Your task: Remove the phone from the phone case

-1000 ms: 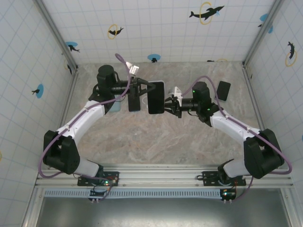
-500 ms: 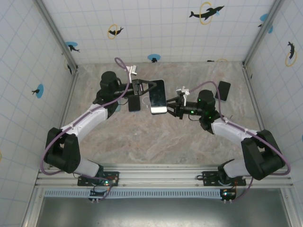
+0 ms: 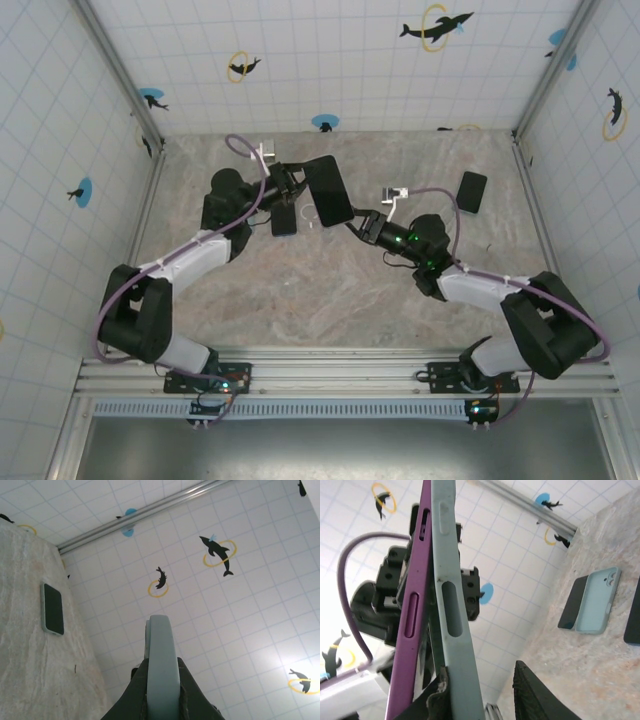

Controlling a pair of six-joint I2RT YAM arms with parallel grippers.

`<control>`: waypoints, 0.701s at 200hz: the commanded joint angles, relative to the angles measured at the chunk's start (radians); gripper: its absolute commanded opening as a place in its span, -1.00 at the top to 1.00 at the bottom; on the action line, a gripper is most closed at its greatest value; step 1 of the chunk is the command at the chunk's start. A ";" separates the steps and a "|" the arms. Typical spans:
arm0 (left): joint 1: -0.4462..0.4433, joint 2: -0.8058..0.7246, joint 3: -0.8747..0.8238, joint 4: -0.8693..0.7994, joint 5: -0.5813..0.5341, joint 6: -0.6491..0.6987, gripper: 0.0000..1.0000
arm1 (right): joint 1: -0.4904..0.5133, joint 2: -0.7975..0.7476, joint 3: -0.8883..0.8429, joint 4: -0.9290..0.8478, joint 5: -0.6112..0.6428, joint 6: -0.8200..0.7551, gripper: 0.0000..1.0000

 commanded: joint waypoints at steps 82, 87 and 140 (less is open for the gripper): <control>0.001 0.098 -0.019 0.206 -0.043 -0.139 1.00 | 0.060 -0.046 -0.010 0.094 0.200 0.149 0.86; 0.000 0.099 -0.014 0.195 -0.041 -0.134 1.00 | 0.060 -0.047 -0.011 0.093 0.205 0.151 0.89; 0.000 0.105 0.013 0.101 -0.049 -0.104 0.34 | 0.066 -0.038 -0.028 0.150 0.239 0.192 1.00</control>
